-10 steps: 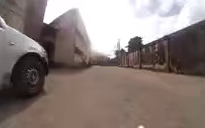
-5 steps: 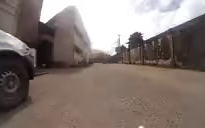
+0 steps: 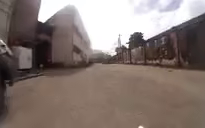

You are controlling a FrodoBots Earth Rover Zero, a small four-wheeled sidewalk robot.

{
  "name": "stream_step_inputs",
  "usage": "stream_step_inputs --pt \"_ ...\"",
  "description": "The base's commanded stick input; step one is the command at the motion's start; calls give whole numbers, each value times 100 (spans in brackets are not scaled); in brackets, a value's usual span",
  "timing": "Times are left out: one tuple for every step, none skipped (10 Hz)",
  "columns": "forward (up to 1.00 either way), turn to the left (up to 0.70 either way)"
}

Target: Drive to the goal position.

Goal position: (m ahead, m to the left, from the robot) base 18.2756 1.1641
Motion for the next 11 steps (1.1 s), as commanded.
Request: stream_step_inputs --pt "100 19" --pt "100 20" --pt "100 5" --pt "100 0" --pt "100 0" --pt "100 0" --pt "100 0" --pt "100 0" --pt "100 13" --pt "100 0" --pt "100 0"
